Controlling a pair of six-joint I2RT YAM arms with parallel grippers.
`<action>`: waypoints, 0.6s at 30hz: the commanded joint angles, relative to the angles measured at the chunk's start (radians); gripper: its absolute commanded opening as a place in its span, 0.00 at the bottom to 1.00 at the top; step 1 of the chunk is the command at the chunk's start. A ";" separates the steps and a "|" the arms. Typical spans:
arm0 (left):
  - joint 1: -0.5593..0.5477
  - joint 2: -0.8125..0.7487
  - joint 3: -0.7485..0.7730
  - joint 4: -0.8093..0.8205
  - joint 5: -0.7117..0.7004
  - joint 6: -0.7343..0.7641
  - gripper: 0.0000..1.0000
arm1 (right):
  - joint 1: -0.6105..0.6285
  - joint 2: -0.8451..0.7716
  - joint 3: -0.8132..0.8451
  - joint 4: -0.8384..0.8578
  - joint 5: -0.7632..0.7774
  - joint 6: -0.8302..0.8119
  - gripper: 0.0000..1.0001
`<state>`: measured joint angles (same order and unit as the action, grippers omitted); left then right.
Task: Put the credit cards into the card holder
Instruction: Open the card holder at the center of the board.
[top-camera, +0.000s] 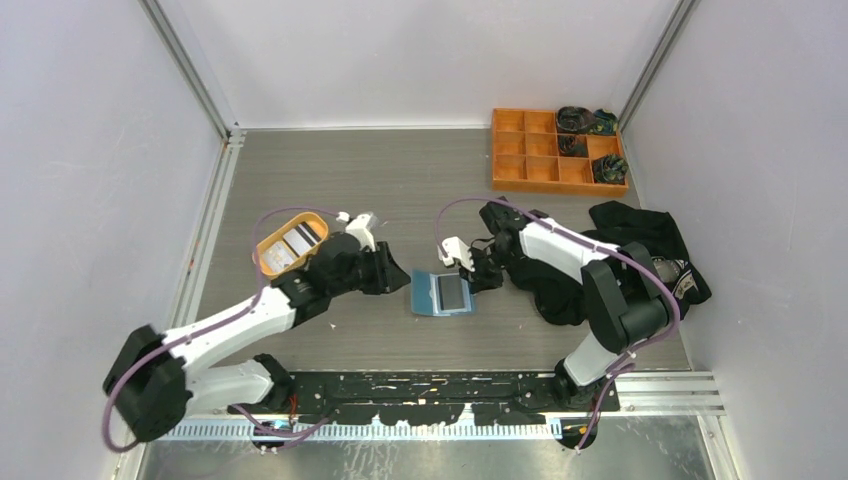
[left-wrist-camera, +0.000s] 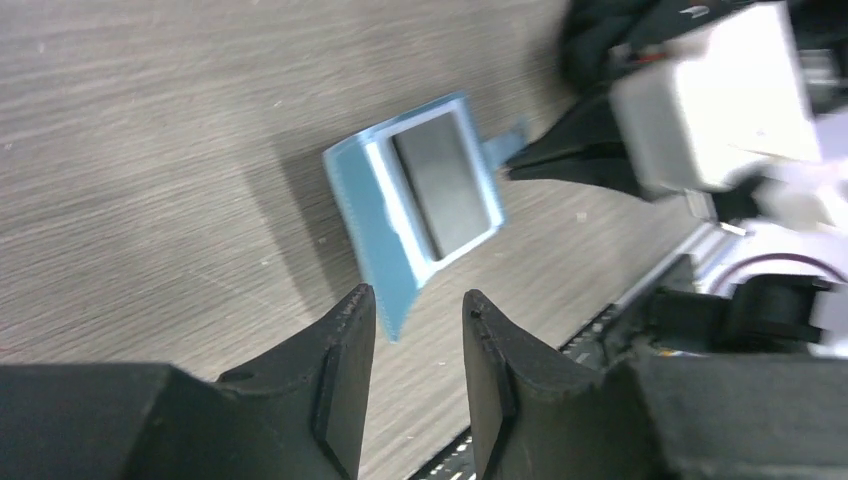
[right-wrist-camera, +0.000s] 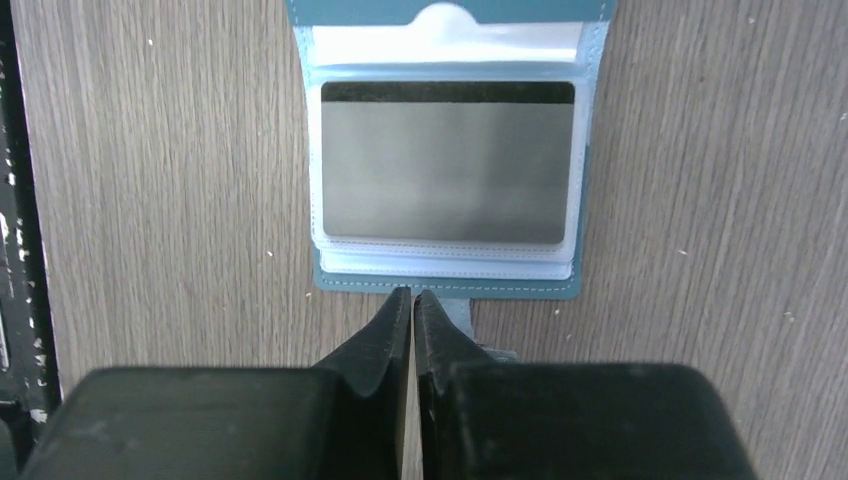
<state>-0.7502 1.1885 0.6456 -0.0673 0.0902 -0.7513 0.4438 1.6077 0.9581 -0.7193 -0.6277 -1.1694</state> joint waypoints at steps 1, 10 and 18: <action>0.006 -0.159 -0.066 0.161 0.049 -0.049 0.42 | 0.005 0.006 0.079 -0.009 -0.018 0.134 0.10; -0.110 -0.034 -0.099 0.442 0.085 -0.189 0.43 | -0.083 0.011 0.173 -0.026 -0.192 0.418 0.09; -0.301 0.134 0.114 0.104 -0.376 -0.044 0.47 | -0.144 0.053 0.213 0.016 -0.168 0.659 0.09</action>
<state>-1.0142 1.2736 0.6582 0.1413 -0.0231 -0.8654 0.3092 1.6447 1.1255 -0.7307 -0.7868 -0.6743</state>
